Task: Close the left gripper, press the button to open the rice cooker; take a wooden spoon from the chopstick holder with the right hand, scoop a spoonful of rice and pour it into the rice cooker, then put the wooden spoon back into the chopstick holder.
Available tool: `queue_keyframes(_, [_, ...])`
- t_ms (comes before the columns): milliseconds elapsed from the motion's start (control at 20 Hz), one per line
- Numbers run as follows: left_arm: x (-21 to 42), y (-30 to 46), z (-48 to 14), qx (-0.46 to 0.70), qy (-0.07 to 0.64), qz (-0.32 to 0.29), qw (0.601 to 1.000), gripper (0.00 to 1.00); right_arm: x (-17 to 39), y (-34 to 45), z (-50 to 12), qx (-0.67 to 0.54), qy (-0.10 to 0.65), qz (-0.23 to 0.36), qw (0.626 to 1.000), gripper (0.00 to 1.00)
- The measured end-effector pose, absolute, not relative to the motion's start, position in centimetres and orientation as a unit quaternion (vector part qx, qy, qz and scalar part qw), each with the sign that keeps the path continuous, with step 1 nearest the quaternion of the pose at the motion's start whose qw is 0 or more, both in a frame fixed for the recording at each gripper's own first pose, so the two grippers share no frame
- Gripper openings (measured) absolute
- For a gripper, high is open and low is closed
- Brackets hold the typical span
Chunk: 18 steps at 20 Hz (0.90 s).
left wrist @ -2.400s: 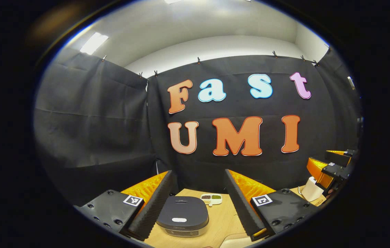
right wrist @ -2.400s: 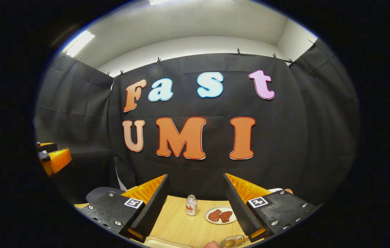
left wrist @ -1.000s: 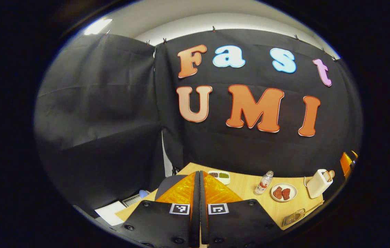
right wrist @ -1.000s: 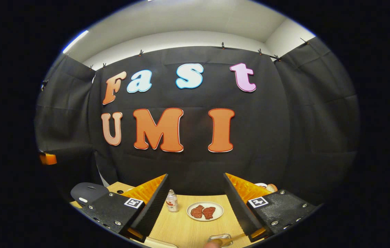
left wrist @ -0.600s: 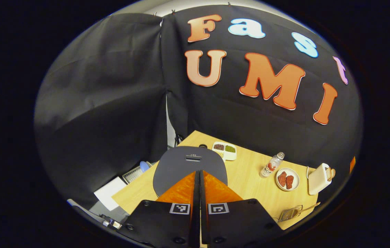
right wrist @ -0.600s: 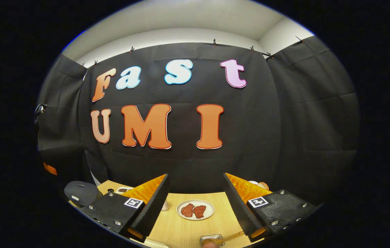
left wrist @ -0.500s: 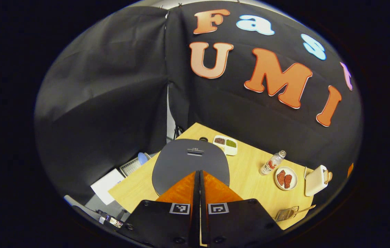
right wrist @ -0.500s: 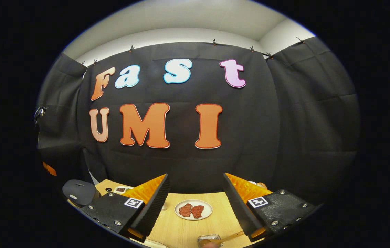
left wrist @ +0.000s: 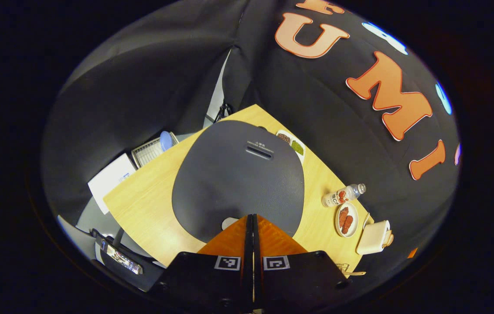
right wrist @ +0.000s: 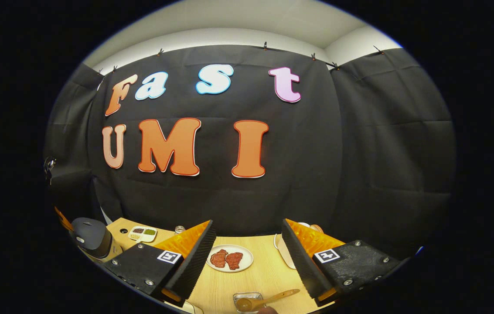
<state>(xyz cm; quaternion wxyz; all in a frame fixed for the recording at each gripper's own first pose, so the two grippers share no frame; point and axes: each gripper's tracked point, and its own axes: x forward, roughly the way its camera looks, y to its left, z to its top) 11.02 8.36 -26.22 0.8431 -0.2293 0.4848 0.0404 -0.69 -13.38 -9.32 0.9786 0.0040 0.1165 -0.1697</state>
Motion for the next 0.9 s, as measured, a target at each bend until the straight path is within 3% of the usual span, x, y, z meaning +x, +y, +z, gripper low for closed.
queue_keyframes(300, [10.6, 8.4, -28.9, -0.228, 0.509, 0.05, 0.828, 0.06, -1.0, -13.4, -10.2, 0.0, 0.133, -0.171, 0.976, 0.95])
queue_keyframes(500, [10.7, 8.5, -29.5, -0.163, 0.474, 0.068, 0.863, 0.07, -0.4, -12.3, -10.5, -0.004, 0.142, -0.162, 0.977, 0.95])
queue_keyframes(900, [10.5, 8.2, -27.6, -0.134, 0.404, 0.08, 0.901, 0.06, 2.5, -5.5, -9.7, -0.003, 0.15, -0.086, 0.985, 0.95])
